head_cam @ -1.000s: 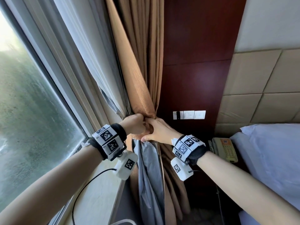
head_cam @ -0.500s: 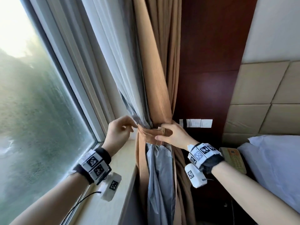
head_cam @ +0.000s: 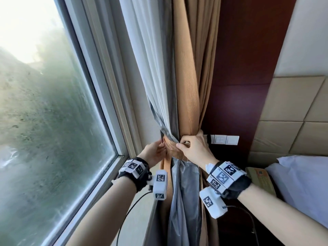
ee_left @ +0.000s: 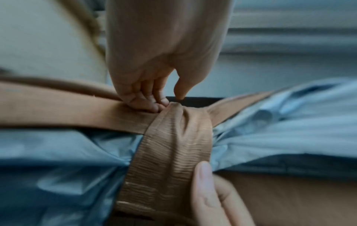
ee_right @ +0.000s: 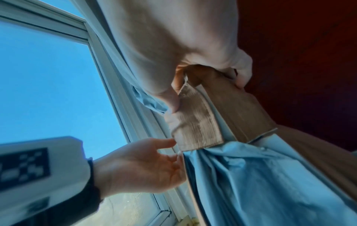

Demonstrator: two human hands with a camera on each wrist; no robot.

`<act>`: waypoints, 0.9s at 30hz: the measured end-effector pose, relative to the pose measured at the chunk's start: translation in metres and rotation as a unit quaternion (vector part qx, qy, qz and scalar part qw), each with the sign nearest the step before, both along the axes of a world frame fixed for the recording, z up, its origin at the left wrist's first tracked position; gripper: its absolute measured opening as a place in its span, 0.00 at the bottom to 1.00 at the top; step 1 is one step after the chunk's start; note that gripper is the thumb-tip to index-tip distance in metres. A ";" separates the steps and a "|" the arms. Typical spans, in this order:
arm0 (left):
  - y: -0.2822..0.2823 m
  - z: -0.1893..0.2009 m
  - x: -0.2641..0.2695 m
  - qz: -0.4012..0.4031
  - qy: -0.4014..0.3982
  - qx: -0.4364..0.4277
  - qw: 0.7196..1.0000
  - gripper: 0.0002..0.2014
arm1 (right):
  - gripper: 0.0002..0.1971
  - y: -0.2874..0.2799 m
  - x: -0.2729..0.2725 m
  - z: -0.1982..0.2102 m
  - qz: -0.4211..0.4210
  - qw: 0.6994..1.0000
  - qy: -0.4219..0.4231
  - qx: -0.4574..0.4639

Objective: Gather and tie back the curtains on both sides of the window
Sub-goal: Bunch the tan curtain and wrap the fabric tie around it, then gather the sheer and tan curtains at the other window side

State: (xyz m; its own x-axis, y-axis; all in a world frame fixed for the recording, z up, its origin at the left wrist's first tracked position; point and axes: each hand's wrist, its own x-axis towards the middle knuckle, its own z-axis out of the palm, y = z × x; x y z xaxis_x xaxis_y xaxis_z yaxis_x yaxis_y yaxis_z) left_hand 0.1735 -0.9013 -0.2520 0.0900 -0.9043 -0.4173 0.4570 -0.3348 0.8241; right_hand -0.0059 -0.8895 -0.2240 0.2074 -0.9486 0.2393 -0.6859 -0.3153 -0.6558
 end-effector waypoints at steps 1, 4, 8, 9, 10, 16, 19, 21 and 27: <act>-0.004 -0.002 0.001 0.002 0.032 0.015 0.999 0.15 | 0.07 0.001 0.000 0.000 0.001 1.000 -0.013 0.001; -0.007 -0.012 0.000 0.010 0.032 0.039 0.999 0.14 | 0.07 -0.005 -0.003 0.001 0.007 0.999 -0.052 0.005; -0.003 -0.028 -0.004 0.015 -0.061 0.073 0.995 0.10 | 0.09 -0.007 -0.006 0.002 0.008 0.998 -0.068 -0.011; -0.004 -0.030 -0.004 0.013 -0.088 0.073 0.993 0.08 | 0.08 -0.005 -0.008 0.001 0.009 0.998 -0.067 -0.008; -0.005 -0.031 -0.003 0.001 -0.095 0.076 0.993 0.07 | 0.08 -0.006 -0.009 0.000 0.017 0.998 -0.064 0.001; -0.003 -0.014 0.017 -0.054 -0.071 0.081 0.993 0.10 | 0.06 -0.004 -0.037 0.014 0.071 0.995 -0.023 0.068; 0.003 -0.002 0.013 0.028 -0.098 0.037 0.994 0.06 | 0.07 0.011 -0.052 0.015 0.049 0.994 -0.088 0.039; 0.013 0.008 0.000 0.088 -0.222 -0.027 0.971 0.04 | 0.06 0.025 -0.061 0.012 0.027 0.993 -0.114 0.013; 0.072 0.078 -0.108 -0.154 -0.299 -0.334 0.881 0.07 | 0.09 0.071 -0.122 0.005 -0.056 0.997 -0.045 0.017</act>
State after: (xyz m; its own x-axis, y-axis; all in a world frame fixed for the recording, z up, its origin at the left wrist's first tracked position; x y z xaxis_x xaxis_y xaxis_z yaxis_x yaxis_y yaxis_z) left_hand 0.0655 -0.8297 -0.1737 -0.1787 -0.9503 0.2550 -0.1527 0.2828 0.9469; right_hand -0.1281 -0.8183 -0.2192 0.0781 -0.9725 0.2194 -0.6529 -0.2162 -0.7259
